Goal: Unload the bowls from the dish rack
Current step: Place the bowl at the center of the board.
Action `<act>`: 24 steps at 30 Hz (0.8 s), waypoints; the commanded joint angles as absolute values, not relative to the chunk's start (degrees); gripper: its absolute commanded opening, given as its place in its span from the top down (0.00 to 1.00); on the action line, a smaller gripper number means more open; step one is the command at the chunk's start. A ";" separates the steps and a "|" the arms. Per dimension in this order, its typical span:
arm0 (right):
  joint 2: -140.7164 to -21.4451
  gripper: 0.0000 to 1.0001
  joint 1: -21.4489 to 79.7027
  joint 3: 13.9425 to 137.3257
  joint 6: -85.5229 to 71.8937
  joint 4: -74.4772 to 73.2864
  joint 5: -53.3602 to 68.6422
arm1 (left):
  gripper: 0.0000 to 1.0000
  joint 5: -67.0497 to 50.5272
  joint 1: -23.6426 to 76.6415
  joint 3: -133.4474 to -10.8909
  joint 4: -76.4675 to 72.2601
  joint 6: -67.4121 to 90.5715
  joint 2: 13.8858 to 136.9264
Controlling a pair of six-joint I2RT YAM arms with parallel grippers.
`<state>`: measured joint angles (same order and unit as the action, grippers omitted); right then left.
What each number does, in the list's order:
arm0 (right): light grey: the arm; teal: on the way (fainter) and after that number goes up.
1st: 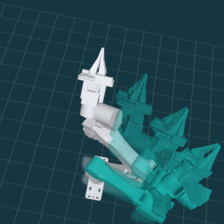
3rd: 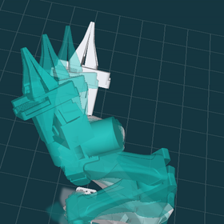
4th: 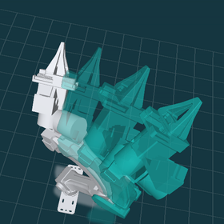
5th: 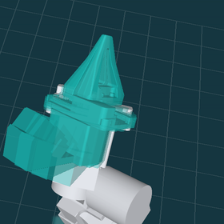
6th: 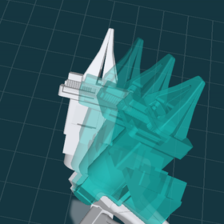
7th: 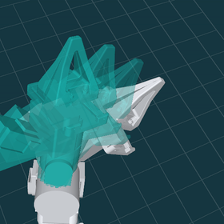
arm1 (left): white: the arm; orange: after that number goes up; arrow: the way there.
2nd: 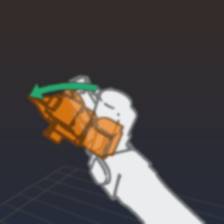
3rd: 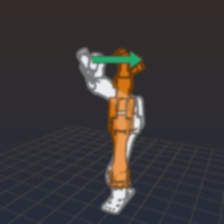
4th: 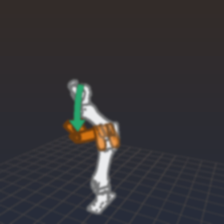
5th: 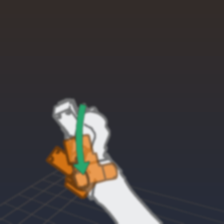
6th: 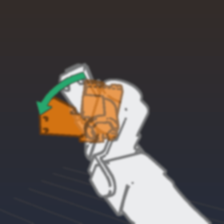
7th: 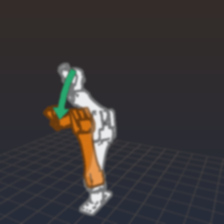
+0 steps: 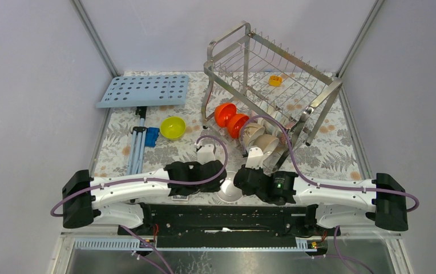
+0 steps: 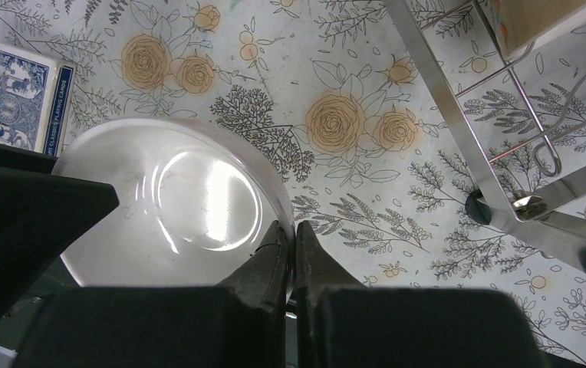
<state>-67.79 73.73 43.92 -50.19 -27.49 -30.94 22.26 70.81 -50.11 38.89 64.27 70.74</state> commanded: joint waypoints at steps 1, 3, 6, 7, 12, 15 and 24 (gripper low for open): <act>-67.94 1.00 72.58 46.76 -53.81 -25.41 -33.37 | 0.75 22.31 70.66 -49.92 37.40 63.65 71.26; -68.03 1.00 72.64 46.93 -53.75 -25.40 -33.00 | 0.84 22.39 70.66 -49.85 37.40 63.42 71.49; -67.96 1.00 72.60 47.28 -53.17 -25.36 -32.33 | 0.98 22.61 70.67 -49.83 37.39 63.29 71.71; -67.90 1.00 72.60 47.36 -52.89 -25.33 -32.08 | 1.00 22.73 70.66 -49.83 37.38 63.33 71.72; -67.06 0.48 72.60 48.20 -49.84 -24.90 -29.78 | 1.00 25.10 70.54 -49.16 37.36 63.28 70.91; -66.34 0.21 72.60 49.70 -48.92 -26.84 -29.37 | 1.00 25.68 69.44 -49.05 37.44 63.20 69.99; -55.48 0.18 72.60 44.63 -46.89 -28.10 -32.43 | 1.00 24.74 56.50 -48.77 38.14 55.74 63.02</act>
